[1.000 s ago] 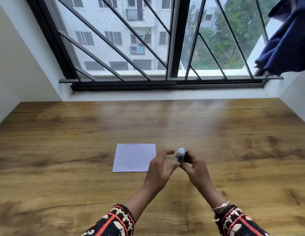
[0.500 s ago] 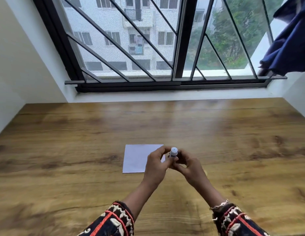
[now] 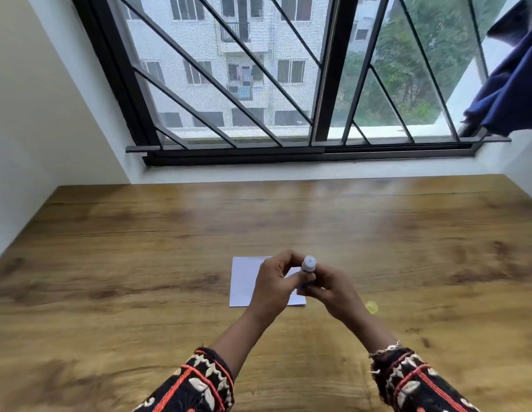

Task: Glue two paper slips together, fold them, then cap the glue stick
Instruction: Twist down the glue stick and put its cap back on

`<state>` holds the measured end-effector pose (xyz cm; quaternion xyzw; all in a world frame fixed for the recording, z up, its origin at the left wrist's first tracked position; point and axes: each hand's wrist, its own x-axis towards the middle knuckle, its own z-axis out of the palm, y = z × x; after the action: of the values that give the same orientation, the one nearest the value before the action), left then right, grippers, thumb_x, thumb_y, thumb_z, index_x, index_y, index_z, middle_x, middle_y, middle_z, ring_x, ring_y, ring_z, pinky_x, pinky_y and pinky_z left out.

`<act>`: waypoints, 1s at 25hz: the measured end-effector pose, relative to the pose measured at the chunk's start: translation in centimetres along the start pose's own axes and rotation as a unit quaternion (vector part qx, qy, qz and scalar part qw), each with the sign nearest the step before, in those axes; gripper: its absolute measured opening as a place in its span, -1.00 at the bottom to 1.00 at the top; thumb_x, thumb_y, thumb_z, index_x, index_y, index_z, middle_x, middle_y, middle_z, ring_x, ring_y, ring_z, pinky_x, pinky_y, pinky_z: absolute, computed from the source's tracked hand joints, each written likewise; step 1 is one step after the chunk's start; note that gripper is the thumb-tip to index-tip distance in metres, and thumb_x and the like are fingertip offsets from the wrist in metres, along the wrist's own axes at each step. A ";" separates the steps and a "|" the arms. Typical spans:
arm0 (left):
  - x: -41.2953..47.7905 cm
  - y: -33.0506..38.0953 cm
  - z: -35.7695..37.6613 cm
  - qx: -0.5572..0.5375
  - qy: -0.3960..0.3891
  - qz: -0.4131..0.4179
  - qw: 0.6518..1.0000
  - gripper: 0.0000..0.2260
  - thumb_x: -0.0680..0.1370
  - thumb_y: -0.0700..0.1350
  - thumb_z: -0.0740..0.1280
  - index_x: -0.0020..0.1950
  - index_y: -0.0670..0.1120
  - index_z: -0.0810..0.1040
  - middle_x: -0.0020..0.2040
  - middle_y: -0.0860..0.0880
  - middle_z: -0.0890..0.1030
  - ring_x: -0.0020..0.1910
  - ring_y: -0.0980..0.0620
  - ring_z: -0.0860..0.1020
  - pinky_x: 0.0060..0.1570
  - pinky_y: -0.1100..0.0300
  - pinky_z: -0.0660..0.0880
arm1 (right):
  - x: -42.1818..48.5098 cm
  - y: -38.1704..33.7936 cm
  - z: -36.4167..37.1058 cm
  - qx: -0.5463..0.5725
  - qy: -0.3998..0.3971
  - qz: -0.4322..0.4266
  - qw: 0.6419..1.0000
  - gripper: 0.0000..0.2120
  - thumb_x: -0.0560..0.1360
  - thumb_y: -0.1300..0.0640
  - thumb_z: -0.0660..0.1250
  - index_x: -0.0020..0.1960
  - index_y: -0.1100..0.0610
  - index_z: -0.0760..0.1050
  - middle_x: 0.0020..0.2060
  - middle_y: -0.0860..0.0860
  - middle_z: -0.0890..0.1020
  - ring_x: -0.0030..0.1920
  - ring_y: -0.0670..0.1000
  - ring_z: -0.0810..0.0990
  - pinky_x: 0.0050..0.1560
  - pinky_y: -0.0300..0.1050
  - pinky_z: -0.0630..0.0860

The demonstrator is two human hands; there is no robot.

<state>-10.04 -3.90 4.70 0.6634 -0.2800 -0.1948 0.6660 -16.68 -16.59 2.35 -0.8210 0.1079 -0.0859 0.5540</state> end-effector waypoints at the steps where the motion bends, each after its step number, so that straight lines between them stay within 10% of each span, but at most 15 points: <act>1: -0.1 0.0 -0.1 -0.007 0.010 0.000 1.000 -0.91 0.32 -0.19 0.42 -0.25 0.00 0.60 -0.31 0.13 0.65 -0.21 0.15 0.58 -0.14 0.26 0.49 | 0.0 -0.1 0.3 -0.003 0.013 -0.005 1.000 -0.78 0.31 0.32 0.44 -0.23 0.01 0.53 -0.43 -0.14 0.60 -0.34 -0.19 0.55 -0.25 -0.25 0.48; 8: 0.0 0.0 -1.2 -0.015 -0.009 0.011 1.000 -0.90 0.32 -0.09 0.38 -0.20 0.05 0.63 -0.30 0.11 0.65 -0.22 0.02 0.59 -0.06 -0.06 0.52 | 0.2 -0.4 0.8 0.060 -0.032 -0.004 0.998 -0.70 0.31 0.19 0.40 0.04 0.16 0.51 -0.20 -0.07 0.59 -0.16 -0.15 0.55 -0.09 -0.21 0.51; 19: -0.3 0.4 -1.5 -0.014 0.010 0.022 1.000 -0.95 0.33 -0.13 0.41 -0.24 0.00 0.61 -0.29 0.06 0.66 -0.17 0.01 0.60 -0.01 -0.12 0.50 | 0.6 -0.6 1.8 0.010 0.046 -0.027 0.999 -0.78 0.23 0.19 0.49 -0.26 -0.02 0.49 -0.41 -0.28 0.57 -0.37 -0.24 0.50 -0.31 -0.35 0.42; 25: -0.2 0.6 -1.9 -0.023 0.011 0.027 0.999 -0.89 0.31 -0.10 0.41 -0.20 -0.07 0.61 -0.28 -0.05 0.65 -0.16 -0.08 0.61 0.01 -0.13 0.51 | 0.7 -1.2 1.3 0.051 -0.005 -0.032 0.998 -0.67 0.31 0.19 0.38 0.03 0.31 0.52 -0.08 0.23 0.64 -0.06 0.04 0.60 0.01 -0.03 0.54</act>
<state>-9.07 -2.32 5.35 0.6419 -0.2860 -0.1759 0.6893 -15.60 -15.20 2.96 -0.7951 0.0740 -0.1047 0.5928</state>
